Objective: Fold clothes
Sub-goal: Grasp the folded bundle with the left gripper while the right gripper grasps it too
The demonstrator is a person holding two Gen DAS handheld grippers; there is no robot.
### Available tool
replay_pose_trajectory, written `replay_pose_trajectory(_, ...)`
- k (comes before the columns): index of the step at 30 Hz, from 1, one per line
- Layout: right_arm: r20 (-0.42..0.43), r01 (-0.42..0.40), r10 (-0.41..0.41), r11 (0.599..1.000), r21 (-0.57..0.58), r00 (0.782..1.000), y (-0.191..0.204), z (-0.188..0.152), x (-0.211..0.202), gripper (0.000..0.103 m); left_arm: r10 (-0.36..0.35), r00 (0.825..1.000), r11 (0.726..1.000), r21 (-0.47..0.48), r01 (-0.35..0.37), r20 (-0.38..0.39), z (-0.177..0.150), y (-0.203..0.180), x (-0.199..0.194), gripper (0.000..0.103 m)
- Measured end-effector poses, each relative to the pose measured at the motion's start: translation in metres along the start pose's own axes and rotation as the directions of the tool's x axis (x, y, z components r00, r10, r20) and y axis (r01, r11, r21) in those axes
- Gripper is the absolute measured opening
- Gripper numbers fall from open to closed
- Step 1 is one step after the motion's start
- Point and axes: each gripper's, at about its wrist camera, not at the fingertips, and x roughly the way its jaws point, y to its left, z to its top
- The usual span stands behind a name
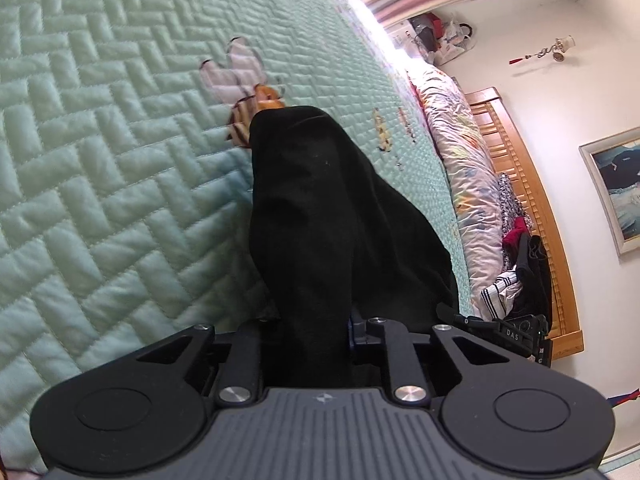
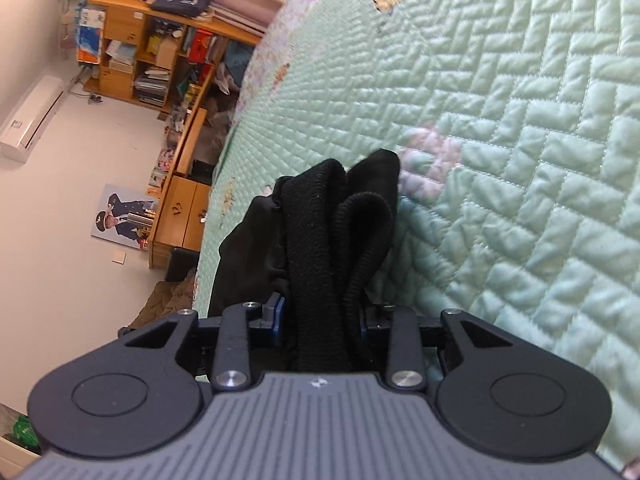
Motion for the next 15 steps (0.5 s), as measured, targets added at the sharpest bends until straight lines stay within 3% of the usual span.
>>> replay_pose_trajectory(8,0.102,-0.026,0.028,0.999,-0.026,0.994,0.033,-0.027,-0.051,0.033,-0.016,1.000,0.993,0.114,0.019,-0.025,-0.020,-0.070,-0.005,0.021)
replay_pose_trajectory(15,0.278,-0.022,0.019,1.000,0.007,0.960,0.030,-0.072,-0.156,0.033,-0.059,0.990,0.967,0.237,0.088,-0.126,-0.059,-0.164,0.039,0.021)
